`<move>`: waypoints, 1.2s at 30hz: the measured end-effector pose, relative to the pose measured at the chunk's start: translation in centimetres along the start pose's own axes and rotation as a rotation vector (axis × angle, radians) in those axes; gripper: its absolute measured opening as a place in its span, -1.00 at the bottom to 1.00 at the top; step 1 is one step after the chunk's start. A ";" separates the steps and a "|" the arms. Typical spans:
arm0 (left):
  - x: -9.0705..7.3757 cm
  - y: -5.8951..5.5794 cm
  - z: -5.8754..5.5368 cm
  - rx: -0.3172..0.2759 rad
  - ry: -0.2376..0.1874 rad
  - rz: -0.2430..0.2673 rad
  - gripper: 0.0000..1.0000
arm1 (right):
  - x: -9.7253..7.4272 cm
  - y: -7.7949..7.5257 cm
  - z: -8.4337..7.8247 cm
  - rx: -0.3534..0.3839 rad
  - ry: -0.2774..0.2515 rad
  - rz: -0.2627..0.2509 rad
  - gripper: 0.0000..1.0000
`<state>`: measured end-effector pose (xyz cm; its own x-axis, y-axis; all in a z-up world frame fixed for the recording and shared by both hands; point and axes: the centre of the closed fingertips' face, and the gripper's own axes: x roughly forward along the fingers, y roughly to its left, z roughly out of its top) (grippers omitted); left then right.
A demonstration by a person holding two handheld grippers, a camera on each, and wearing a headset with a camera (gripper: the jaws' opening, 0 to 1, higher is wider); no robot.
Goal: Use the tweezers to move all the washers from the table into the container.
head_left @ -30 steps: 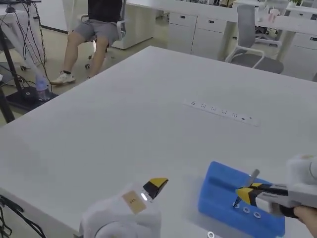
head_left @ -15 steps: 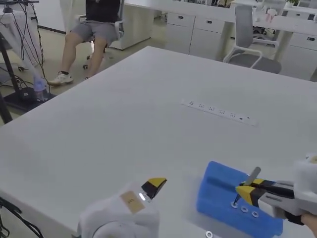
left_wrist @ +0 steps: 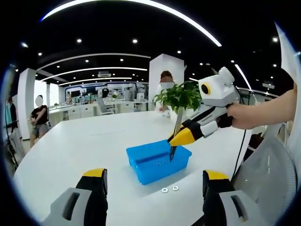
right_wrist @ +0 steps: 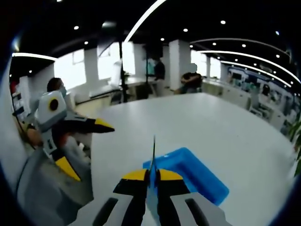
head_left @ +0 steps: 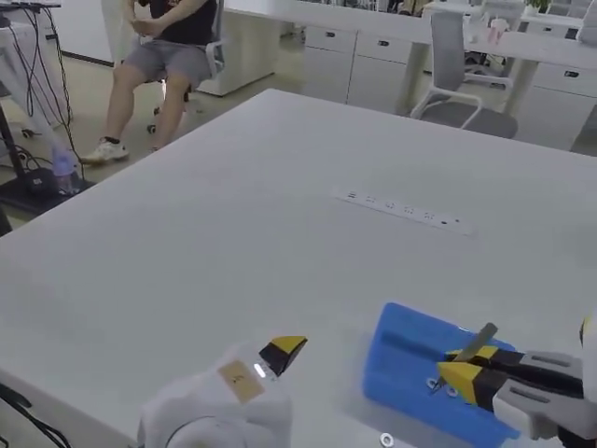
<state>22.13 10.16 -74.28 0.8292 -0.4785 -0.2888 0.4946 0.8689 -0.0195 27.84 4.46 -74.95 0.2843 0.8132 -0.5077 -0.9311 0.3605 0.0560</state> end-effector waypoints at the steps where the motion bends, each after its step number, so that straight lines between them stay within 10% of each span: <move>1: 0.0 0.0 0.0 0.000 0.000 0.000 0.69 | 0.1 0.1 -0.3 0.010 0.003 0.003 -0.92; 36: 0.1 0.0 -0.2 0.005 0.006 -0.006 0.69 | 3.0 2.2 -6.3 0.119 0.127 0.070 -0.91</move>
<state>22.16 10.16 -74.48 0.8245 -0.4831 -0.2945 0.5012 0.8652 -0.0163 25.21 4.86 -81.74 0.1816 0.7765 -0.6034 -0.9118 0.3628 0.1925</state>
